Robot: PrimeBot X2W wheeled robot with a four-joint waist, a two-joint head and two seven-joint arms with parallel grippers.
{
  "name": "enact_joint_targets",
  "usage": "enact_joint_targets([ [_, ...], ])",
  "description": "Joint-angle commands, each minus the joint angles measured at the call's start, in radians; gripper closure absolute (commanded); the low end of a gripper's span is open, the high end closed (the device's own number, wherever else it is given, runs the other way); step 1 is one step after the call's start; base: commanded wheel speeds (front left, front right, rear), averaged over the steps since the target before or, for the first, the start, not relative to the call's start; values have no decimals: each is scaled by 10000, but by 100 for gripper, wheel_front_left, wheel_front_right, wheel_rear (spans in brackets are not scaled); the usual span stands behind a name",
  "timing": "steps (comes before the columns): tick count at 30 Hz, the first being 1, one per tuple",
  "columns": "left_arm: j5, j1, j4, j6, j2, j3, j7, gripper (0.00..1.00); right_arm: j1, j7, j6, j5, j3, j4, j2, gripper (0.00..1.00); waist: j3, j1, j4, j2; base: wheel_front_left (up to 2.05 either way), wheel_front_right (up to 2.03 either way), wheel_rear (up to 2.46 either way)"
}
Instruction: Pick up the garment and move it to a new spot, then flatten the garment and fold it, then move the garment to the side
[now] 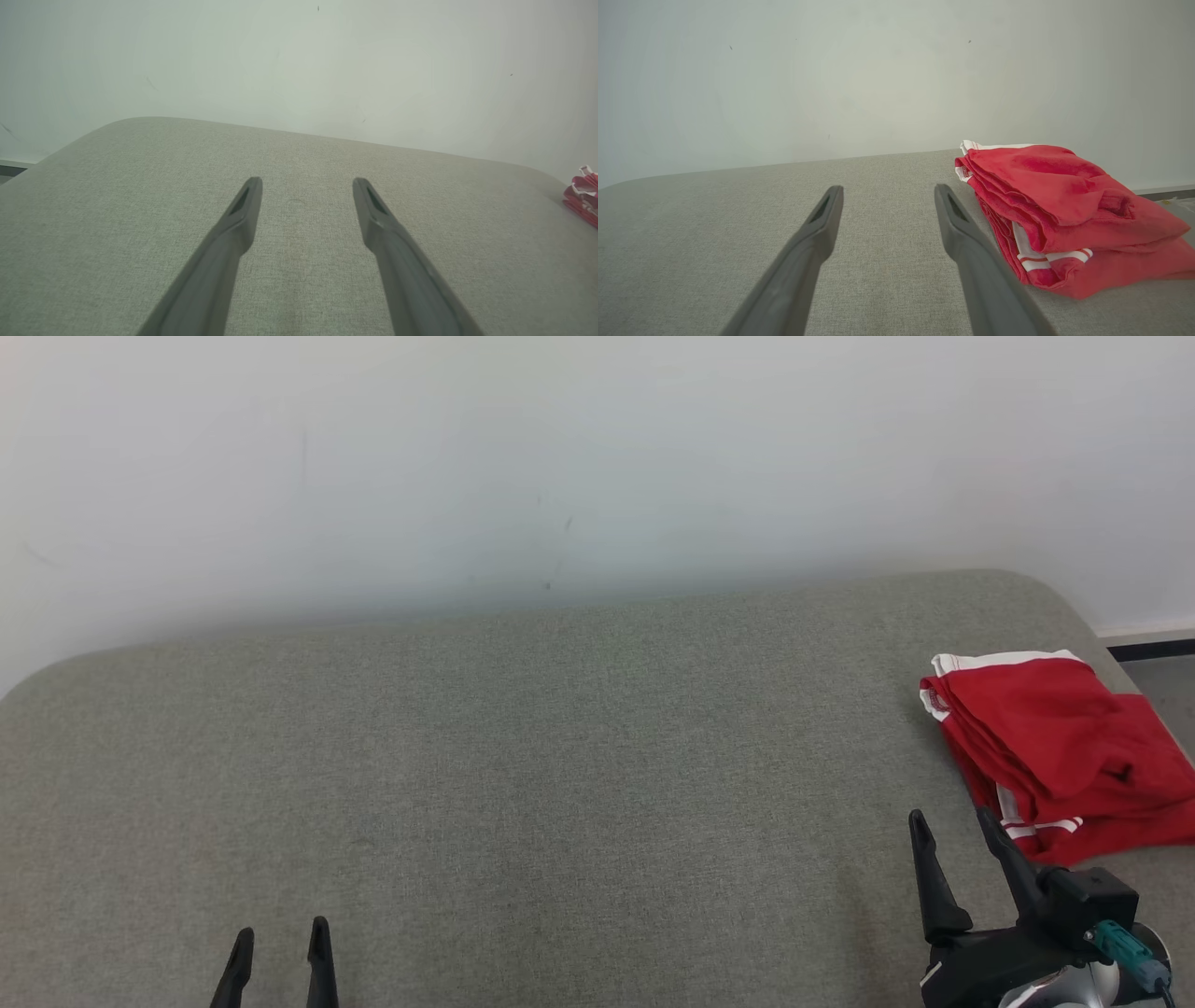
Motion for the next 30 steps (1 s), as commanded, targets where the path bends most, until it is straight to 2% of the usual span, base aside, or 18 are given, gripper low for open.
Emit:
enact_joint_targets([
  [1, 27, 115, -30, 32, 0, -2, 5, 0, 36, -20, -26, -21, -45, -12, 11, 0, 0, 0, 4, 0, 0, 0, 0],
  [22, 6, 148, -117, 159, -1, -118, 5, 0, 86, -13, -26, 5, -25, -48, 59, 0, 84, 0, 85, 0, 0, 0, 0],
  [23, -5, 7, -65, 121, -2, -119, 1, 100, 14, 22, 0, -1, -20, -27, 63, 100, 85, 0, 86, 0, 0, 0, 0],
  [27, -27, 72, 330, 117, -54, -134, 33, 100, 341, 46, 0, 0, 17, 320, 153, 100, 87, 0, 88, 0, 0, 0, 0],
  [30, -599, -80, 423, 80, -51, -39, 244, 100, 291, 240, -1, 553, -117, 286, 202, 100, 100, 0, 100, 0, 0, 0, 0],
])
